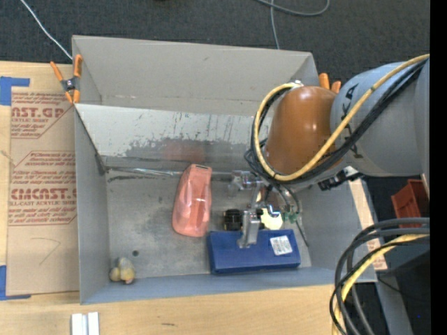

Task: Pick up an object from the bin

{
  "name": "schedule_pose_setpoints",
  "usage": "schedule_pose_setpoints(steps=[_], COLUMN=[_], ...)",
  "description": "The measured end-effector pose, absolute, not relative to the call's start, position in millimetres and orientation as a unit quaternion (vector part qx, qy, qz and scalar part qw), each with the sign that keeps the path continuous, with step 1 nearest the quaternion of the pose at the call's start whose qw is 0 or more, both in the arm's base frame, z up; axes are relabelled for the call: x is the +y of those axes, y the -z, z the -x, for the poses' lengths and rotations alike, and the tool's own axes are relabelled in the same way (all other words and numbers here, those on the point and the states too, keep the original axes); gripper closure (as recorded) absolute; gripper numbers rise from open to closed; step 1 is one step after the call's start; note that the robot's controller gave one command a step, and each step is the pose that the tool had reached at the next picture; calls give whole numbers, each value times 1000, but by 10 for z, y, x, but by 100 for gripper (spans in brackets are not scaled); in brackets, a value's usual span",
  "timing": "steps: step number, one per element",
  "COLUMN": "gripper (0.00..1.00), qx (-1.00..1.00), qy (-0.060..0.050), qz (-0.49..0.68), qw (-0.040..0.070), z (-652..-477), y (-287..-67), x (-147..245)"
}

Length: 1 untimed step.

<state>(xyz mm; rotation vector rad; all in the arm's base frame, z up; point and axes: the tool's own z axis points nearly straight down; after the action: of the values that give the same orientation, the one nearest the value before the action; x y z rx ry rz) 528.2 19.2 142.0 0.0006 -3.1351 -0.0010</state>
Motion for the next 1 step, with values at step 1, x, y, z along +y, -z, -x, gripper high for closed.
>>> schedule_pose_setpoints(steps=[1], gripper=[0], qx=[-1000], qy=[0], qz=[0], qw=[0], z=[-5297], y=[-1466], x=[192])
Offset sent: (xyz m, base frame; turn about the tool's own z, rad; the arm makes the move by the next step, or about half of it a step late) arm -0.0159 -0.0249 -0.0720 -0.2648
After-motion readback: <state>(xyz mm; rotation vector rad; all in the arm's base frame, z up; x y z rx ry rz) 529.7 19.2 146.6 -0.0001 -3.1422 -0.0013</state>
